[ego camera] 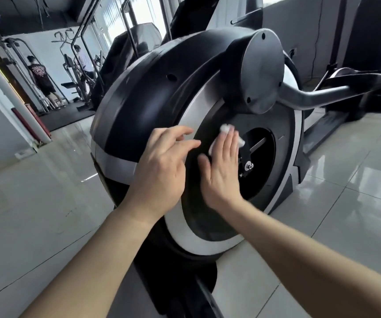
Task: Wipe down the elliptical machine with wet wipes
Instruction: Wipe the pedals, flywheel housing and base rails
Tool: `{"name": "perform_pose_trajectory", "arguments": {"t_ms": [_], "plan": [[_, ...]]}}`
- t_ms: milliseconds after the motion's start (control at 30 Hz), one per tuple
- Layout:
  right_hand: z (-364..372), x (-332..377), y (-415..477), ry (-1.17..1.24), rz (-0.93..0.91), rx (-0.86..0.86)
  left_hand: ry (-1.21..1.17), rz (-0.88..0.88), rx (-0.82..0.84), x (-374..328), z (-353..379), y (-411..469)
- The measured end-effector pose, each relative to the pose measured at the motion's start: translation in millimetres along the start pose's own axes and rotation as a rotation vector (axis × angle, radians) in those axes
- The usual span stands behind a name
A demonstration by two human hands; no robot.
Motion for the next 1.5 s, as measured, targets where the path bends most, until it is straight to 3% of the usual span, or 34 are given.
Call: {"name": "perform_pose_trajectory", "arguments": {"t_ms": [100, 200, 300, 467, 567, 667, 733, 867, 967, 1200, 1333, 1500], "plan": [[-4, 0, 18, 0.083, 0.081, 0.002, 0.005, -0.001, 0.012, -1, -1, -1], [10, 25, -25, 0.123, -0.115, -0.003, 0.000, 0.006, 0.007, -1, -1, -3], [33, 41, -98, 0.181, -0.200, 0.134, 0.016, 0.021, 0.007, 0, 0, -6], [54, -9, -183, 0.017, 0.107, 0.328, 0.028, 0.050, 0.003, 0, 7, -10], [56, -2, -183, 0.129, 0.280, 0.437, 0.024, 0.061, 0.013, 0, 7, -14], [50, 31, -138, 0.215, 0.229, 0.283, 0.008, 0.076, -0.009, 3, 3, -12], [47, 36, -114, 0.234, 0.291, 0.247, 0.000, 0.079, -0.015, 3, 2, -11], [29, 27, -117, 0.260, 0.226, 0.142, -0.009, 0.083, -0.027, 3, 3, -13], [0, 1, -105, 0.296, 0.207, -0.040, -0.022, 0.089, -0.011, 1, 7, -12], [-39, -14, -29, 0.313, 0.285, -0.141, -0.120, 0.079, 0.043, -3, 14, -12], [-47, -10, 7, 0.289, 0.173, -0.258, -0.148, 0.055, 0.043, -3, 14, -9], [-34, -23, -7, 0.105, 0.106, -0.222, -0.152, 0.046, 0.056, -2, 17, -8]]}}
Point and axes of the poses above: each hand's wrist, its own y-axis towards the middle knuckle, its own z-axis out of the palm, x = y × z, the point moved 4 cm from there along y, towards the middle knuckle, and after that the axes turned 2 degrees about -x, right-handed, at the moved point
